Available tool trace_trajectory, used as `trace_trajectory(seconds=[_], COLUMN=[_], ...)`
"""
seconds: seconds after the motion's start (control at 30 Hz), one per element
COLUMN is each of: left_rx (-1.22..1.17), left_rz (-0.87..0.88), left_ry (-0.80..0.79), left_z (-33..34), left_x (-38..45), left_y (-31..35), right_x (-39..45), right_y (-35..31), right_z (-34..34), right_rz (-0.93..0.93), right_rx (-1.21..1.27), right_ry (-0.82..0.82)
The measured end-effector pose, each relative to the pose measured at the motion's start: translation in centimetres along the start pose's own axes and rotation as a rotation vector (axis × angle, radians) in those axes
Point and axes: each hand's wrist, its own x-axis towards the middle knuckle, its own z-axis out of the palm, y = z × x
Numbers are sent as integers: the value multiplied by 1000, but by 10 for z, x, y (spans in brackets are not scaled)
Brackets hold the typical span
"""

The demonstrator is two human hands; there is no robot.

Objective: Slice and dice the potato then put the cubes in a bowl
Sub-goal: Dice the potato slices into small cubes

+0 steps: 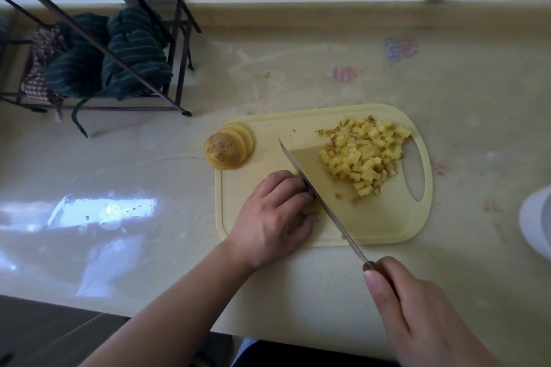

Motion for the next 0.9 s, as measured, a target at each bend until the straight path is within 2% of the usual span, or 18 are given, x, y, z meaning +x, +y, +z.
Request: trace_trajectory(seconds=[0.17, 0.37, 0.63, 0.9], left_rx=[-17, -5, 2, 9], left_rz=[-5, 10, 9, 31], left_ry=[23, 46, 30, 53], left_z=[1, 2, 1, 0], left_x=[1, 1, -2, -6], left_y=[1, 2, 2, 0], right_x=[-4, 27, 16, 13], right_y=[4, 0, -6, -6], right_z=[-5, 3, 20, 11], right_rz=[44, -71, -47, -59], right_rx=[-29, -79, -240, -25], right_ry=[-32, 13, 16, 69])
